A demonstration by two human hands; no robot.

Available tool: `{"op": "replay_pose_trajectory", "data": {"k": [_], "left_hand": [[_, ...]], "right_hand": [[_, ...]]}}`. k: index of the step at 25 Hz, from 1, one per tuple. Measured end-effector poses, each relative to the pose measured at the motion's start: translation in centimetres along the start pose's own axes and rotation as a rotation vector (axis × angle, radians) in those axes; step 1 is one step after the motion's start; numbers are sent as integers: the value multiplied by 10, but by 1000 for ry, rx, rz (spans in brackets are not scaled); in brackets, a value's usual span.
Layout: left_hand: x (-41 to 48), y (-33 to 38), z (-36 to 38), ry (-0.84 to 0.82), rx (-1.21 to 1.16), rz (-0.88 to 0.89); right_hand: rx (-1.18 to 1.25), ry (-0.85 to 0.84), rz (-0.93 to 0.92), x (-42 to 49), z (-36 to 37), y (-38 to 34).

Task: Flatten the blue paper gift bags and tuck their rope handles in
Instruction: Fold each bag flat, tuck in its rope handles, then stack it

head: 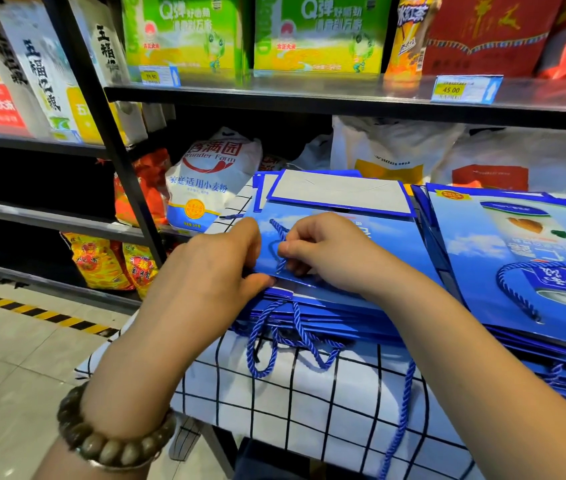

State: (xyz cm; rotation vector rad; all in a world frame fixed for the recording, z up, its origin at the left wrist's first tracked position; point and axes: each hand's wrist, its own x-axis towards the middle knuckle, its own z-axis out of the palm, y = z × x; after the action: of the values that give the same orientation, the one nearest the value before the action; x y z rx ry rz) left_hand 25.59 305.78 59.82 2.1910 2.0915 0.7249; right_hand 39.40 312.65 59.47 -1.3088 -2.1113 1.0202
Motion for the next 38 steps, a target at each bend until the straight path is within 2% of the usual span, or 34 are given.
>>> {"op": "replay_pose_trajectory", "data": {"k": [4,7,9,11,13,14,15,16,18,19,20,22,23,25,27,30,32,34,36,38], "left_hand": [[2,-7,2,26,54,113],[3,-9,5,154,52,120],[6,-7,8,290,63,122],[7,-4,14,470,-76,85],[5,4,17,615,-458,-16],[4,11,20,601,-682,-92],[1,22,21,512,-848,-166],[-2,32,26,388,-895,-199],[-6,49,38,145,-682,-114],[-6,55,38,89,-573,-63],[-4,57,37,78,-554,7],[1,59,32,43,-746,124],[2,59,28,22,-774,156],[2,58,24,80,-576,188],[5,51,17,296,-291,267],[13,24,8,447,95,538],[11,12,4,353,182,576],[4,12,5,59,152,514],[-1,9,8,-195,93,397],[0,6,4,-296,-9,309]], "right_hand": [[-124,58,-53,-12,-4,-4],[-572,-12,-132,-34,-12,-14],[-800,28,-233,-40,-11,-19],[-759,77,-264,-37,-15,-22],[-660,168,-280,-29,-23,-21],[-633,254,-302,-25,-27,-19],[-598,357,-335,-22,-30,-19],[-544,477,-363,-21,-33,-20],[-376,707,-395,-23,-41,-27],[-279,800,-409,-25,-48,-30],[-189,882,-422,-27,-54,-32],[105,973,-423,-32,-63,-34],[333,971,-412,-37,-64,-34],[761,897,-355,-49,-61,-33],[960,830,-237,-62,-51,-26],[1074,632,67,-80,-36,-2],[832,331,275,-93,-34,11],[459,62,356,-103,-35,13],[204,58,264,-104,-38,10],[-109,260,32,-95,-41,9]]}}
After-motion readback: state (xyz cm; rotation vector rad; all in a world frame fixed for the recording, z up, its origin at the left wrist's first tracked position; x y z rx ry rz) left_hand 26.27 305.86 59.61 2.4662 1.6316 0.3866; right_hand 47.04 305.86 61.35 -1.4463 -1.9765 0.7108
